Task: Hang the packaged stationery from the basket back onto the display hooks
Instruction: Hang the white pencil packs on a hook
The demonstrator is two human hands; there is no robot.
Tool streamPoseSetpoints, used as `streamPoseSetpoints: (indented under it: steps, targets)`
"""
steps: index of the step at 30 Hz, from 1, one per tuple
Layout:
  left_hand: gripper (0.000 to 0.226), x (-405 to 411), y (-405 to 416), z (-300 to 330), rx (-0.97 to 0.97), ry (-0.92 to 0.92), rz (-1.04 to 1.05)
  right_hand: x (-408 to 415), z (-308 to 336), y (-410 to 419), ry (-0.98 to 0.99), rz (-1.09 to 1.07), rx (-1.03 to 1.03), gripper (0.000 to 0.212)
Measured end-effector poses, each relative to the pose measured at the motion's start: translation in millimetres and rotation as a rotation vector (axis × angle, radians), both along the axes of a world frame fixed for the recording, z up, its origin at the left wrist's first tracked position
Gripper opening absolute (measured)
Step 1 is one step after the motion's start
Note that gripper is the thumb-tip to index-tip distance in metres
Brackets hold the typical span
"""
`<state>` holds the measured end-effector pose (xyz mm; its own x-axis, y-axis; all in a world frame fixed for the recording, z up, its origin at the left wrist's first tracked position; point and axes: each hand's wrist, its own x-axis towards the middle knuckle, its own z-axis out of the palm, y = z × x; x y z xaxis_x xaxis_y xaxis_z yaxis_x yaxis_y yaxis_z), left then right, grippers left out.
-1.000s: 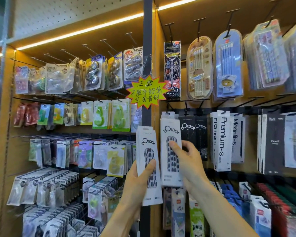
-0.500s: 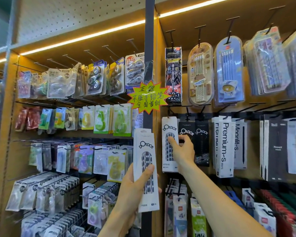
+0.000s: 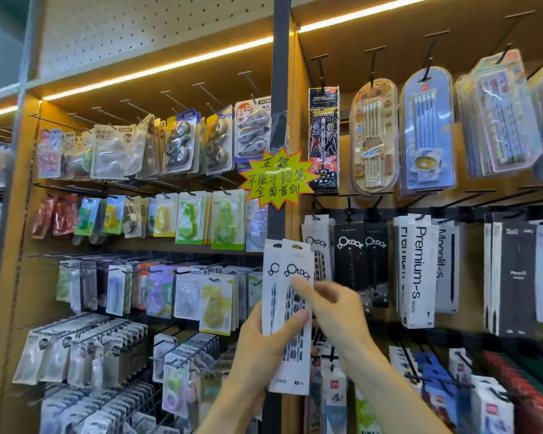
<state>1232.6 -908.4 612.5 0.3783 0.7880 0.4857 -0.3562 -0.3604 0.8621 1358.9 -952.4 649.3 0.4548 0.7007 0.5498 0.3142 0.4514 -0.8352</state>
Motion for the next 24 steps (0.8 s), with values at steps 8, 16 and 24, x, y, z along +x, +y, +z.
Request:
streamPoseSetpoints:
  steps: [8,16,24]
  targets:
    - [0.025,5.8,1.4,2.2,-0.001,-0.077,0.08,13.2,21.6,12.2,0.13,0.023,0.132,0.012]
    - [0.012,-8.1,7.7,-1.6,-0.031,-0.105,0.129,37.6,58.9,65.4,0.055,-0.062,0.026,0.013]
    - [0.011,-14.0,3.7,-0.6,-0.023,-0.063,0.092,44.1,65.6,81.0,0.144,-0.066,-0.04,0.019]
